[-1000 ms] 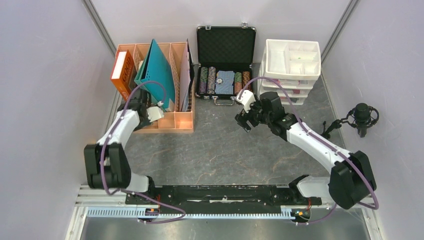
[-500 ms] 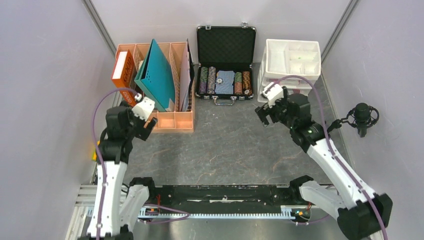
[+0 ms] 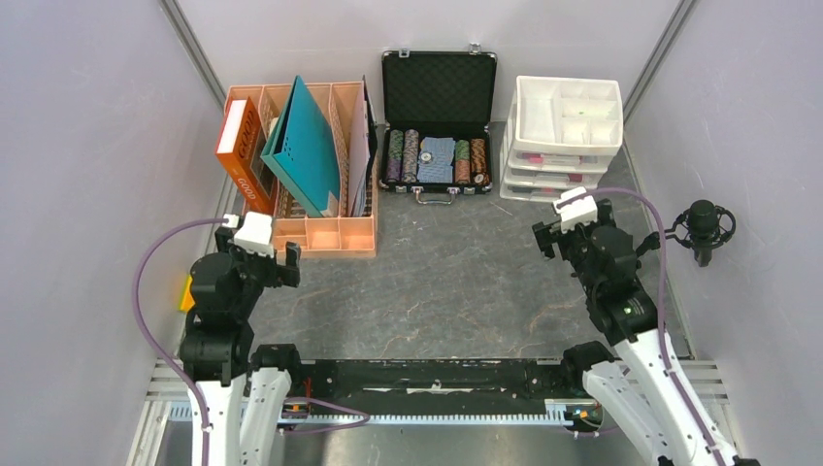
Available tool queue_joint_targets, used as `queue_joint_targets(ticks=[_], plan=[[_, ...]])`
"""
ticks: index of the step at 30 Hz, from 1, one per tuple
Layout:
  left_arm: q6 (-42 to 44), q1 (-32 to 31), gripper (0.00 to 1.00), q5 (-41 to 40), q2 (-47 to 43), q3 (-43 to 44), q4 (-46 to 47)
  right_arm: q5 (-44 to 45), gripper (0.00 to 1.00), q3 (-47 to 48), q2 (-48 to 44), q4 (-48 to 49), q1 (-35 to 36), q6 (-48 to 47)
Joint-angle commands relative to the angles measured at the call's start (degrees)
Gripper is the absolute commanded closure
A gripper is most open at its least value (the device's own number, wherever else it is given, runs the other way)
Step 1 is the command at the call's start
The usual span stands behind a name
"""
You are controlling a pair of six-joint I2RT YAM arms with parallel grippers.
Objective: Organize the desk
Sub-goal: Reset both arms
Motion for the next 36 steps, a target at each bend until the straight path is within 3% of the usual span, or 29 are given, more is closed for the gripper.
queue_joint_targets(ticks=[1,6,12,22,30,36], plan=[[-8.67,0.26,0.00,3.13,-1.58,-0.19,2.09,6.44,0.02,-4.05,-5.60,0.79,-0.96,-0.27],[-12.48,0.27,0.00,6.71,-5.00,-4.17,6.15,6.60,0.02,-9.58,-10.76,-0.06,-1.69,-1.49],[-12.41,0.34,0.00,5.27,-9.78,-6.20,7.11,4.99,0.02,-13.53,-15.48,0.07,-3.51,-2.14],[-7.43,0.24,0.00,4.24,-2.94,-7.19,11.37,2.32,0.02,-13.29,-15.68,-0.60,-5.78,-2.52],[-7.03,0.31,0.00,3.15,-6.55,-10.85,13.26,0.41,0.02,-14.05,-16.98,-0.73,-6.85,-4.05],[-6.90,0.30,0.00,3.76,-3.44,-10.51,11.65,0.26,0.02,-14.75,-17.45,-0.05,-6.82,-3.06]])
